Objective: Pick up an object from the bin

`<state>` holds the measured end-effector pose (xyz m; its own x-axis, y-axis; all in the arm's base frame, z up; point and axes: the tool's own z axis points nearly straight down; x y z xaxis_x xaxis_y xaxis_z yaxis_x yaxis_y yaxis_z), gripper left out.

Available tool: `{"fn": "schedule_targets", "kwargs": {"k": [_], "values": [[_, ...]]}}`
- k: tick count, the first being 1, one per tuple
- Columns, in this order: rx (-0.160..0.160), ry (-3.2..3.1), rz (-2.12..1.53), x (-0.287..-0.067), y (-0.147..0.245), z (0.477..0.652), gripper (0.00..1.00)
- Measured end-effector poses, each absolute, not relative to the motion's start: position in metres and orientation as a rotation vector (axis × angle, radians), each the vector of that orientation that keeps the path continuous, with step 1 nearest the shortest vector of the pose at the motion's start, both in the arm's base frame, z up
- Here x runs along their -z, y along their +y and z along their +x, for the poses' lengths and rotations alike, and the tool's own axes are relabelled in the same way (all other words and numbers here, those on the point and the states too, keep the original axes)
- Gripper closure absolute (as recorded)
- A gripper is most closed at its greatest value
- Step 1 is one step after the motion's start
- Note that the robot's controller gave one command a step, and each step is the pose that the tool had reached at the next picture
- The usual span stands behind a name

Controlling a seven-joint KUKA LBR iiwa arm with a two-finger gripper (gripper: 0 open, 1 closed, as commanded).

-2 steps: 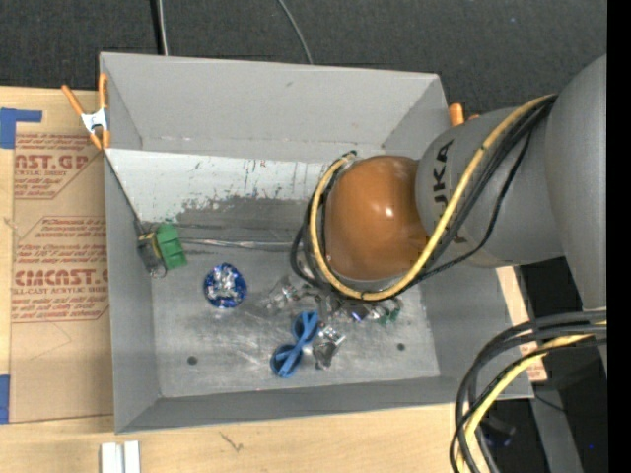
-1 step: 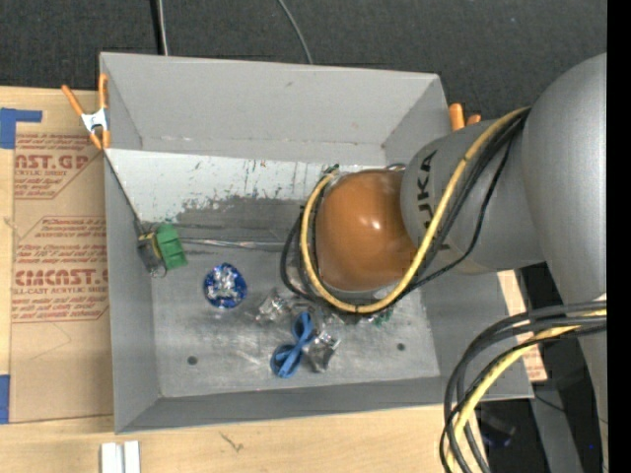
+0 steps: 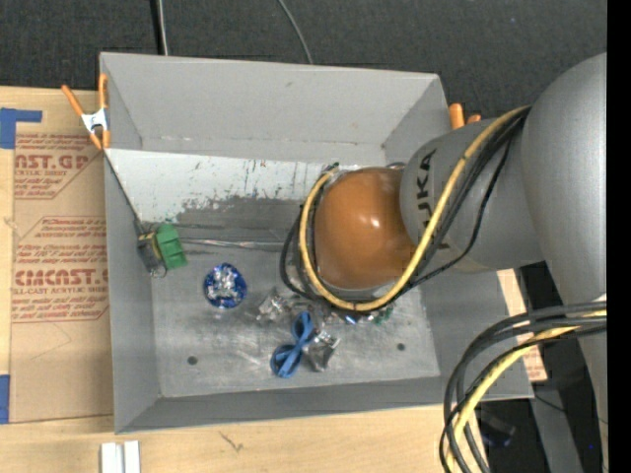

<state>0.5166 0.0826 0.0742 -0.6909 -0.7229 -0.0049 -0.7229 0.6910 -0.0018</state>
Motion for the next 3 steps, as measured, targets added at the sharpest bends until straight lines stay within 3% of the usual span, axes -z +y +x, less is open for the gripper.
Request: {"fn": "schedule_targets", "kwargs": {"k": [1, 2, 3], "values": [[0.0, 2.885, -1.234, -0.076, 0.083, 0.517, 1.0], [0.0, 2.885, -1.234, -0.103, 0.084, 0.517, 1.0], [0.0, 2.884, -1.232, -0.147, 0.085, 0.518, 1.0]]}}
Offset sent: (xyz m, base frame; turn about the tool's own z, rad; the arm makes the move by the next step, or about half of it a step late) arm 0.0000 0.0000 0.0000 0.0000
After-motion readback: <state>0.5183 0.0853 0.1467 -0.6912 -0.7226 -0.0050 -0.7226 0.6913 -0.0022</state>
